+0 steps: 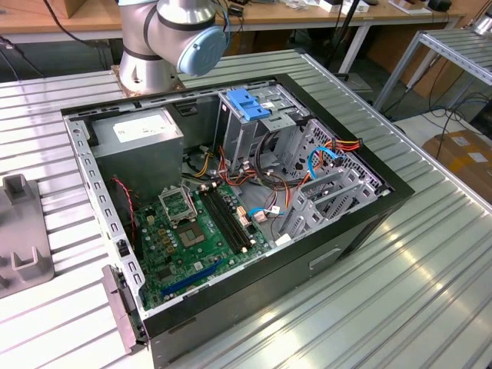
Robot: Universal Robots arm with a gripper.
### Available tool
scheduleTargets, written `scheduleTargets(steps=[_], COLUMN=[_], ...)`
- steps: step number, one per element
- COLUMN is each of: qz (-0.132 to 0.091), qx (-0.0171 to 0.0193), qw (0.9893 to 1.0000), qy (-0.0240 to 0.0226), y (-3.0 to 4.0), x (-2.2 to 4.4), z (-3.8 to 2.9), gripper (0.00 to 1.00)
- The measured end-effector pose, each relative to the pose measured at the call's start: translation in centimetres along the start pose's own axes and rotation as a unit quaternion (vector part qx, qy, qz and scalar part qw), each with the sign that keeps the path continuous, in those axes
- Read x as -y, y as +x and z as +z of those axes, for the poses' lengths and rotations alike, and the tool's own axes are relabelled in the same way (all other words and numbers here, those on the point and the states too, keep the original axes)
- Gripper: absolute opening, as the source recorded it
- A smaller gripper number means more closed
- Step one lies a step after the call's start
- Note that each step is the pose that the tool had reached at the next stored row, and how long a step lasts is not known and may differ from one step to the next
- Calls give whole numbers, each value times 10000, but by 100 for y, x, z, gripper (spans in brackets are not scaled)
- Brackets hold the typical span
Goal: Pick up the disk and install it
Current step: 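Pick up the disk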
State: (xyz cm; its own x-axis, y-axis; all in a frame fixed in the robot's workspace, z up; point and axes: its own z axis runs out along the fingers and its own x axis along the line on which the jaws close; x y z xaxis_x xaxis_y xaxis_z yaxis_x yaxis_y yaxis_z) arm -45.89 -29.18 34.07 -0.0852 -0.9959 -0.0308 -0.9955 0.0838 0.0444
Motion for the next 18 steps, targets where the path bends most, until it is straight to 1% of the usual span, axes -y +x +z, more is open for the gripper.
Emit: scheduleTargets(steps=[2,5,10,12,18], qz=[-24,-78,-191,-219,-251], qx=[1,2,4,18,48], qw=[10000,10000,9998,9998,9997], qy=[-1,-3,-8,-9,-13], y=[1,2,3,-3,-17], x=[-7,-27,-45,-51,-85], z=[26,83,151,195,273], gripper=[62,62,62,62,62])
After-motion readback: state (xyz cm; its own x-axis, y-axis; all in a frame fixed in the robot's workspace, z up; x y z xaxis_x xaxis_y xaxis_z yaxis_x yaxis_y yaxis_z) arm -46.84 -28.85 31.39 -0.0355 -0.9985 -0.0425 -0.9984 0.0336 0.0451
